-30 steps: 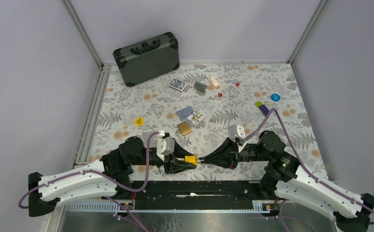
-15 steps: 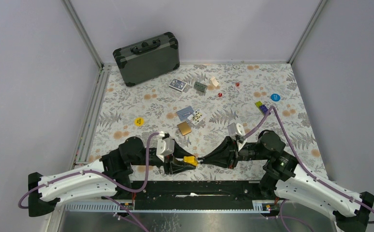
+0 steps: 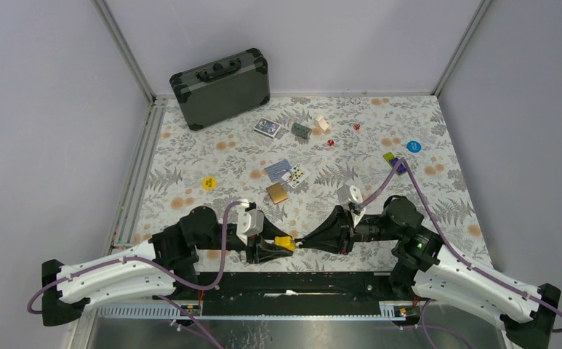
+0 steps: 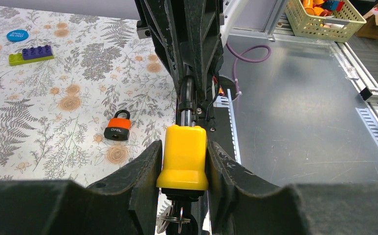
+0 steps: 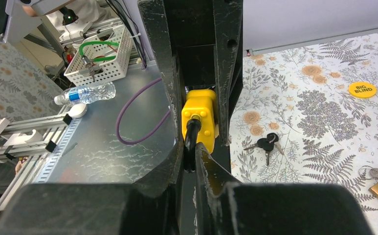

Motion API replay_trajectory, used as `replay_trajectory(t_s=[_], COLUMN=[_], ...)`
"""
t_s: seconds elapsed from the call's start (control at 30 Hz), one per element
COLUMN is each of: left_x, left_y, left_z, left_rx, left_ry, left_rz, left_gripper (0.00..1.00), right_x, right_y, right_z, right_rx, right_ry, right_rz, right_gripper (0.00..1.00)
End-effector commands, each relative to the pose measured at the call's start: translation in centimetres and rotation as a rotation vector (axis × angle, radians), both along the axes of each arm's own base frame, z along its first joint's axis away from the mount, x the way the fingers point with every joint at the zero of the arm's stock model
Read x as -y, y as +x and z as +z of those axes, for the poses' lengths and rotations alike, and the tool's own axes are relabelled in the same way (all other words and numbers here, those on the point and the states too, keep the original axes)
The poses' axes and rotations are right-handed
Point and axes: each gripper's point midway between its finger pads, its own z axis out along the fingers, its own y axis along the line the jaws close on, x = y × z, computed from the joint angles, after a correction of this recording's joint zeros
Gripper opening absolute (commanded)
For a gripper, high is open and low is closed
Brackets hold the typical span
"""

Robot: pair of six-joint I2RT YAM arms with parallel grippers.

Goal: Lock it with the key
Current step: Lock the lock.

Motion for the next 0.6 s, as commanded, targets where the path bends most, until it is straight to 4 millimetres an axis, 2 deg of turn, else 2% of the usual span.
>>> replay_trajectory(t_s=[0.0,0.57], left_x=[0.4,0.4], left_y=[0.0,-0.3], left_z=[6.1,7.7], left_rx=[0.096,0.102], left_ry=[-0.194,-0.256], left_rz=[0.0,-0.017], left_gripper=[0.0,0.0], right_x=[-0.8,-2.9], right_y=[0.1,-0.1], right_z=[-0.2,-6.7], right_rx=[0.001,-0.009], right_ry=[0.009,-0.155], right_rz=[-0.001,-0.001], right_gripper=[0.01,0.0])
